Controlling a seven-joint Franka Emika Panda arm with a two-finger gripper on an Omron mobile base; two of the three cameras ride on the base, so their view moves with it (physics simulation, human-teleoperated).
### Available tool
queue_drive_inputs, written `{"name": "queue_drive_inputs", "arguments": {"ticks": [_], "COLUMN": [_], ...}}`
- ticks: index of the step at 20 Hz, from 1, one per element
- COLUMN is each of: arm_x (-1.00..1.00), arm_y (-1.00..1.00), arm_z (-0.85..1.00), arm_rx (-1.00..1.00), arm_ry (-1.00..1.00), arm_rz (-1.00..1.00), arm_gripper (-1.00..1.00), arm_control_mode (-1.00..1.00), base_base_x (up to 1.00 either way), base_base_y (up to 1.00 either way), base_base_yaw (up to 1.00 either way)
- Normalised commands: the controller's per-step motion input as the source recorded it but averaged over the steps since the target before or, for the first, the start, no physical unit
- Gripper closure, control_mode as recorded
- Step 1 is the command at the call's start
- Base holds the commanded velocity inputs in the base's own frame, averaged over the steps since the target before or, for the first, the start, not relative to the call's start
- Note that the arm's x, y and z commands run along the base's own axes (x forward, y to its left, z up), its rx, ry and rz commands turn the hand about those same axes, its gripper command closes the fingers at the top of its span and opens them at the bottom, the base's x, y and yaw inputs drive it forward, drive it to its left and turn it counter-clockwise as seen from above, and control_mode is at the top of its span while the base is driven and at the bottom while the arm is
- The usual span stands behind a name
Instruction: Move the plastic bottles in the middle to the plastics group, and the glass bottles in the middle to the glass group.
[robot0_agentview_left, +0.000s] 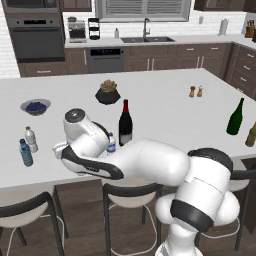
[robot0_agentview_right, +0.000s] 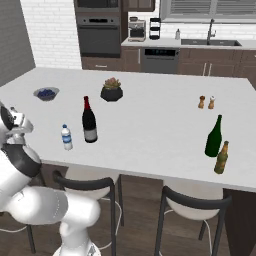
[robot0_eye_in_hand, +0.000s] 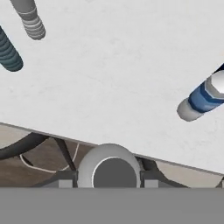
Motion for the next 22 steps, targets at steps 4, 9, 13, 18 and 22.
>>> {"name": "queue_drive_inputs", "arguments": {"ticks": [4,9,13,18,22], "arm_x": [0.59,0.71,0.58,0.42,0.26], "arm_y": [0.56,0.30,0.28,0.38,0.33], "arm_z": [0.02,-0.16,-0.13,-0.02,-0.06], "arm_rx": [0.00,0.00,0.06,0.06,0.00], "arm_ry": [-0.08,-0.07,-0.01,0.00,0.00], "arm_rz": [0.02,0.08,0.18,0.16,0.09], "arm_gripper": [1.00,1.00,1.00,1.00,1.00], "arm_control_mode": [-1.00,-1.00,-1.00,-1.00,-1.00], "base_base_x": [0.00,0.00,0.00,0.00,0.00], "base_base_y": [0.00,0.00,0.00,0.00,0.00], "base_base_yaw": [0.00,0.00,0.00,0.00,0.00]}}
